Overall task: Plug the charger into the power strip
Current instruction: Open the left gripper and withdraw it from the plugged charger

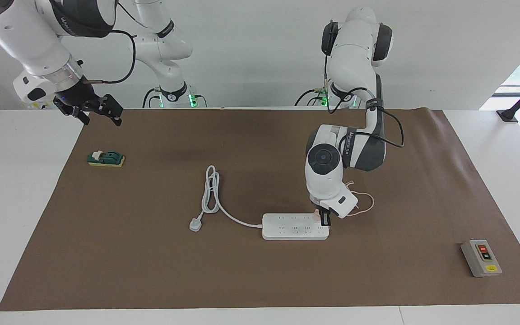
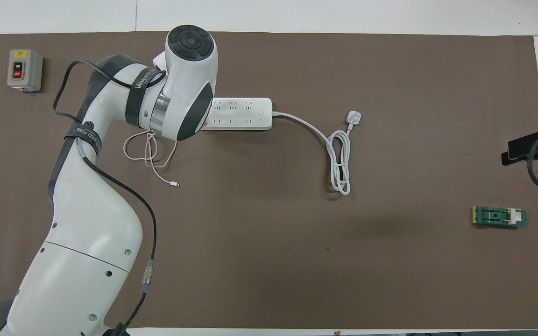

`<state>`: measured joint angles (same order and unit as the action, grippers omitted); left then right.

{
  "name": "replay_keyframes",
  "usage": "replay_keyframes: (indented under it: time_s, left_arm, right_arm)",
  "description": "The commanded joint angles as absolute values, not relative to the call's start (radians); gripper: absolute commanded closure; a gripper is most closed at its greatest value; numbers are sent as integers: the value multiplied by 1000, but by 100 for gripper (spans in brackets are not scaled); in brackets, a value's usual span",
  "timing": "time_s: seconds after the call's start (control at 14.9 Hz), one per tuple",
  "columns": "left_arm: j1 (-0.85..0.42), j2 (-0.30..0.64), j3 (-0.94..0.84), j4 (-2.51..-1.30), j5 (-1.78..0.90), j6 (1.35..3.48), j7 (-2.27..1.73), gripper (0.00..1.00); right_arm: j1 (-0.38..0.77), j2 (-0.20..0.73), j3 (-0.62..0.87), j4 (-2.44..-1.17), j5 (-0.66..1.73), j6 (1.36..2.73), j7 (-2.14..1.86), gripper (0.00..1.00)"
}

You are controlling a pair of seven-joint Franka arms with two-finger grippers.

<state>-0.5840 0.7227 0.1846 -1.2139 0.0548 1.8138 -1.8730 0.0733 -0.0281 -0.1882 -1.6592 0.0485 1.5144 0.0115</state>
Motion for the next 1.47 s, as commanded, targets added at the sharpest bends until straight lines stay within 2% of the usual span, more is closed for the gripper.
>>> replay_keyframes:
  time_s: [0.0,0.67,0.74,0.8,1.41]
  left_arm:
    - [-584,753,189,-1247,66,1858,-1856,100]
    - [-620,718,190,-1355,69,1924,-1861,100]
    - [-618,713,190,-1355,69,1919,-1853,41]
    - [-617,707,190,-1355,69,1914,-1853,0]
    - [-566,536,201,-1332,63,1795,-1731,0]
  right_arm:
    - [69,-35,-179,-1655,37,1499,29,0]
    - [69,-35,-179,-1655,37,1499,29,0]
    - [69,-35,-179,-1655,37,1499,28,0]
    - [69,-35,-179,-1655,37,1499,28,0]
    - [69,-35,-179,-1655,37,1499,29,0]
